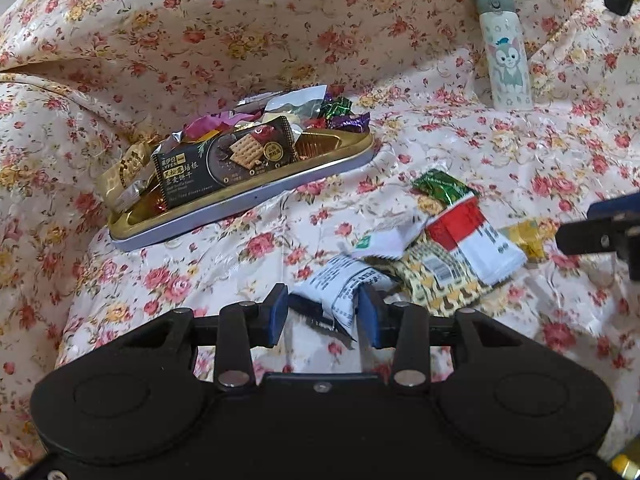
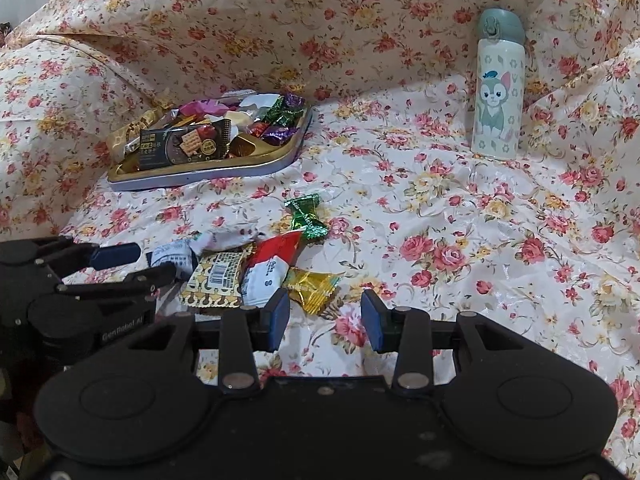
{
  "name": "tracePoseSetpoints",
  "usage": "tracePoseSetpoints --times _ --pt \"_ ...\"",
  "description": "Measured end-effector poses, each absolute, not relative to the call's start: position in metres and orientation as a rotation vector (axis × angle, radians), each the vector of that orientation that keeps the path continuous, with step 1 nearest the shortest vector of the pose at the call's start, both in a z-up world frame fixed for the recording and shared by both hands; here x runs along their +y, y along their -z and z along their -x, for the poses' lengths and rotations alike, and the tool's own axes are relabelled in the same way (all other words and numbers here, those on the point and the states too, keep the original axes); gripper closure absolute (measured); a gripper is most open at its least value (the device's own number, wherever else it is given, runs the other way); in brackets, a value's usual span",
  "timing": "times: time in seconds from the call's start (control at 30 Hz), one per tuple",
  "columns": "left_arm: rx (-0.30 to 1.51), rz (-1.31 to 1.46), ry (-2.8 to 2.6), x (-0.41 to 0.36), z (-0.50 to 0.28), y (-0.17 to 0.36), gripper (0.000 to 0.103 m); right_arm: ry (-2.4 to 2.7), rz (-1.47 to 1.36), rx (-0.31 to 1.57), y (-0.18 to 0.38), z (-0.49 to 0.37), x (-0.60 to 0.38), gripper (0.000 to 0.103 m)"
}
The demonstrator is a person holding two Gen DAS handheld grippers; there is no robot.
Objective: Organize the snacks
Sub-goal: 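Grasp white printed packet with left tool while right tool grasps gold candy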
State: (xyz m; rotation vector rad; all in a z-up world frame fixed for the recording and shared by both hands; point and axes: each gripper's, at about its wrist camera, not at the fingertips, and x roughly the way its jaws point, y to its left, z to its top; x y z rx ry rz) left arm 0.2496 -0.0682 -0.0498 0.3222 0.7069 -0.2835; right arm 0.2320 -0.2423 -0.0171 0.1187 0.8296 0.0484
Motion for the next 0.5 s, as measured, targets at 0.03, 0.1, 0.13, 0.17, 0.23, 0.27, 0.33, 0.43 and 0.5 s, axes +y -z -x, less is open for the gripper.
tracePoseSetpoints --times 0.03,0.1,0.13,0.17,0.23,0.27,0.33,0.43,0.5 --pt "0.708 -0.32 0.28 -0.069 -0.252 0.051 0.048 -0.048 -0.12 0.831 0.018 -0.233 -0.242 0.062" --pt "0.709 -0.308 0.278 -0.07 -0.257 0.052 0.046 -0.045 -0.12 0.832 0.02 -0.236 -0.242 0.062" --pt "0.714 -0.304 0.28 -0.07 -0.259 0.053 0.046 -0.044 -0.12 0.832 0.022 -0.237 -0.242 0.062" --pt "0.718 -0.299 0.283 -0.07 -0.261 0.054 0.046 -0.043 -0.119 0.833 0.023 -0.238 -0.242 0.062" --pt "0.727 -0.291 0.286 -0.071 -0.264 0.056 0.046 -0.042 -0.118 0.837 0.025 -0.24 -0.243 0.062" --pt "0.729 -0.289 0.285 -0.071 -0.265 0.056 0.046 -0.042 -0.118 0.839 0.025 -0.241 -0.243 0.062" --pt "0.736 -0.287 0.282 -0.071 -0.269 0.058 0.045 -0.043 -0.114 0.842 0.027 -0.243 -0.243 0.062" --pt "0.755 -0.267 0.278 -0.07 -0.275 0.06 0.045 -0.046 -0.106 0.843 0.029 -0.247 -0.241 0.062" --pt "0.772 -0.243 0.279 -0.069 -0.278 0.06 0.045 -0.049 -0.101 0.843 0.03 -0.25 -0.24 0.062"
